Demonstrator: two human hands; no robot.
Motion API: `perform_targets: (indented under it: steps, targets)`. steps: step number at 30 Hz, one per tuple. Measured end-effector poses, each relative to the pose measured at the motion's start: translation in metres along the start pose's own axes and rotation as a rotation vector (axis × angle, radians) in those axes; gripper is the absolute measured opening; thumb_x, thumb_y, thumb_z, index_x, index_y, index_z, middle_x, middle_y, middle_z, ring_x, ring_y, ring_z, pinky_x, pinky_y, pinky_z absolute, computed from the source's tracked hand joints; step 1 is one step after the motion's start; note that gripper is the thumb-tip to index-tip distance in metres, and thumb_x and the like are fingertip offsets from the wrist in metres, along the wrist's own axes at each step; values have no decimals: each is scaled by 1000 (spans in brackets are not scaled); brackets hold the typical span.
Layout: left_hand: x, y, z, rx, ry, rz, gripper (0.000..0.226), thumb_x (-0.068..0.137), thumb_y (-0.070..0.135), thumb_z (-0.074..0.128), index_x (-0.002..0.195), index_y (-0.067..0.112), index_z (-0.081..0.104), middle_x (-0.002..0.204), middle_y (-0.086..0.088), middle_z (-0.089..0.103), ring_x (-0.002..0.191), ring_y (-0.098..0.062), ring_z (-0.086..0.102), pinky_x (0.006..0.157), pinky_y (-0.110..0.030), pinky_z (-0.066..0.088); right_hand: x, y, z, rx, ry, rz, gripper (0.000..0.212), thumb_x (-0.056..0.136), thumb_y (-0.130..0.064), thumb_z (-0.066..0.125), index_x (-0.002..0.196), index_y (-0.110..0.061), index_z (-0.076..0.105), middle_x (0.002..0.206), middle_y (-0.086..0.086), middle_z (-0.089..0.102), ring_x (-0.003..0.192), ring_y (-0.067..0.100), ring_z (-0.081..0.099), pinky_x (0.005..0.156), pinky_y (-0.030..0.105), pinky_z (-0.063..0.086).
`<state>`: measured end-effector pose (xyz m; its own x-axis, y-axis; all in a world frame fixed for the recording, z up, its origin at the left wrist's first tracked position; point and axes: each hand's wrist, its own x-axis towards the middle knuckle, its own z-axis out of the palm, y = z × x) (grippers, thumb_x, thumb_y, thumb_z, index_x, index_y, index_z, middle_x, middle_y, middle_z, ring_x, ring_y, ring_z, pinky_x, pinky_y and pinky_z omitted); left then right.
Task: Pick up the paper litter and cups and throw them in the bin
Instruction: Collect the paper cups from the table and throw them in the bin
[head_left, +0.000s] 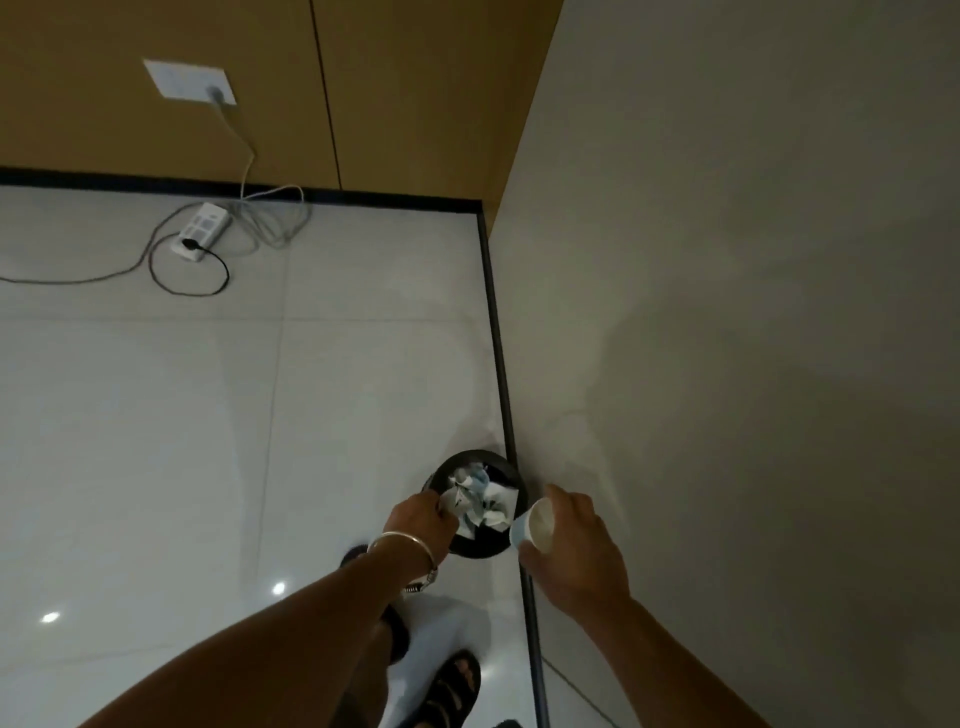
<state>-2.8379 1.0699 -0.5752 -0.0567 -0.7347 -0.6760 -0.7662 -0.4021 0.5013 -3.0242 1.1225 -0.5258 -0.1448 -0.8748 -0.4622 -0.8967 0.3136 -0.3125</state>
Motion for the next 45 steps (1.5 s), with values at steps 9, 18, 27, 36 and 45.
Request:
perform_targets:
  steps: [9, 18, 27, 36, 45]
  targets:
    - [174, -41, 106, -33, 11, -38, 19, 95, 30, 45, 76, 24, 46, 71, 4, 52, 70, -16, 53, 63, -22, 39, 173, 41, 129, -29, -18, -77, 76, 84, -41, 69, 146, -26, 26, 142, 1, 37, 123, 21, 45, 90, 31, 50]
    - [235, -94, 239, 171, -13, 199, 85, 87, 28, 59, 151, 11, 7, 158, -10, 8, 145, -27, -4, 113, -34, -5, 267, 112, 259, -115, -40, -239, 70, 89, -37, 64, 148, -17, 32, 146, 9, 37, 126, 28, 44, 97, 36, 44]
    - [248, -147, 267, 701, 61, 325, 70, 90, 46, 7, 143, 8, -20, 154, -9, -19, 136, -26, -33, 108, -41, -28, 274, 122, 307, -224, 48, -351, 70, 85, -28, 72, 146, -12, 40, 146, 19, 37, 128, 36, 43, 92, 43, 49]
    - [241, -139, 257, 660, 142, 349, 75, 92, 57, 10, 147, 10, -12, 155, -10, -19, 140, -26, -30, 114, -46, -16, 260, 121, 302, -369, 77, -332, 75, 91, -47, 52, 154, -17, 24, 160, 14, 20, 146, 35, 18, 110, 56, 27]
    - [249, -154, 251, 733, 120, 394, 80, 92, 60, 8, 149, 8, -10, 156, -13, -18, 142, -28, -26, 116, -46, -14, 271, 126, 321, -378, 22, -331, 72, 100, -55, 18, 153, -12, -7, 162, 9, -7, 149, 23, -8, 121, 48, 3]
